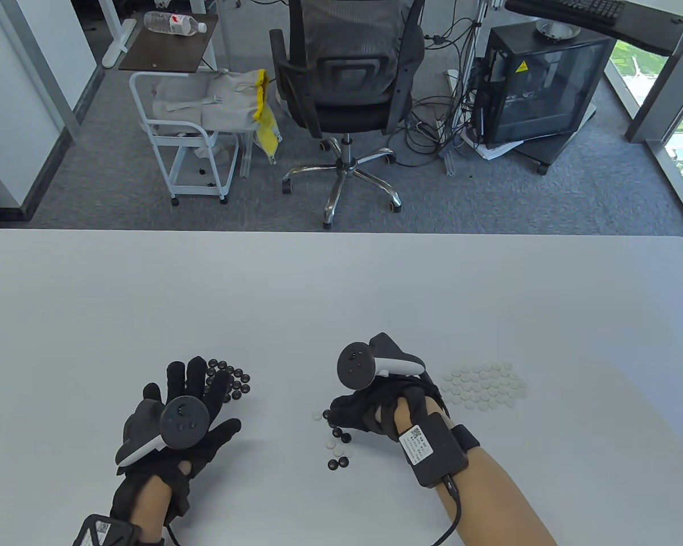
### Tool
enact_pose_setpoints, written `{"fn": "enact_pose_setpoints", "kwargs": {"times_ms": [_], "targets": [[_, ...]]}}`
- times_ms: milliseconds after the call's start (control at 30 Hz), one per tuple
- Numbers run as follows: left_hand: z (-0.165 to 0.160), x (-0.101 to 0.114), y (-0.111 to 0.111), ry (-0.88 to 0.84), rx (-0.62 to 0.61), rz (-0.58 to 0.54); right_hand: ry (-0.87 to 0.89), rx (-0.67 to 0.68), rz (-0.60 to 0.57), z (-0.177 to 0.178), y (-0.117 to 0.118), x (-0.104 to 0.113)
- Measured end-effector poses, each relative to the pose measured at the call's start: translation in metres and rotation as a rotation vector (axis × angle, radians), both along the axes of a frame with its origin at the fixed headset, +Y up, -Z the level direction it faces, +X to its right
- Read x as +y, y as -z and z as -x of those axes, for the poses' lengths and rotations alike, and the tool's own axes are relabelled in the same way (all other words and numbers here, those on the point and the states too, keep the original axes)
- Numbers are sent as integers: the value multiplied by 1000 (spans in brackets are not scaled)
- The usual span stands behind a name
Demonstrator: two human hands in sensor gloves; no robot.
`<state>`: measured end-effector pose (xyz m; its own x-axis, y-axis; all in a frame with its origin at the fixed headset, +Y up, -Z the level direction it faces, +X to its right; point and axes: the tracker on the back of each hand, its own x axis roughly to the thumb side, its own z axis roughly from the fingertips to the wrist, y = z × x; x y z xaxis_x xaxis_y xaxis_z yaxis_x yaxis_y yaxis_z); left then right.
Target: Go stone sorting task
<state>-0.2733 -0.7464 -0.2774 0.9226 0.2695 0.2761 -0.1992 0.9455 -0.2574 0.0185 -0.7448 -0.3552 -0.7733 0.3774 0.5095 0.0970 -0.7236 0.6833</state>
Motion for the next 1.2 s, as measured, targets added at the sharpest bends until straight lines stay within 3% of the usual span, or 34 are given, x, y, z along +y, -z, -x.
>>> {"fn": "enact_pose_setpoints", "kwargs": {"times_ms": [200, 333, 533, 667, 867, 1200], "targets": [[2, 0, 1, -11, 1, 3, -10, 10, 53, 23, 9, -21], [2, 1, 0, -16, 2, 5, -20, -59, 67, 15, 27, -29], [4, 1, 1, -20, 0, 5, -177, -281, -3, -41, 65, -18], [4, 2, 1, -23, -1, 3, -213, -433, 18, -89, 75, -17], [4, 0, 2, -22, 0, 11, -196, -559, 37, -135, 75, -17], [3, -2, 3, -10, 0, 19, -200, -651, 27, -167, 73, -19]]}}
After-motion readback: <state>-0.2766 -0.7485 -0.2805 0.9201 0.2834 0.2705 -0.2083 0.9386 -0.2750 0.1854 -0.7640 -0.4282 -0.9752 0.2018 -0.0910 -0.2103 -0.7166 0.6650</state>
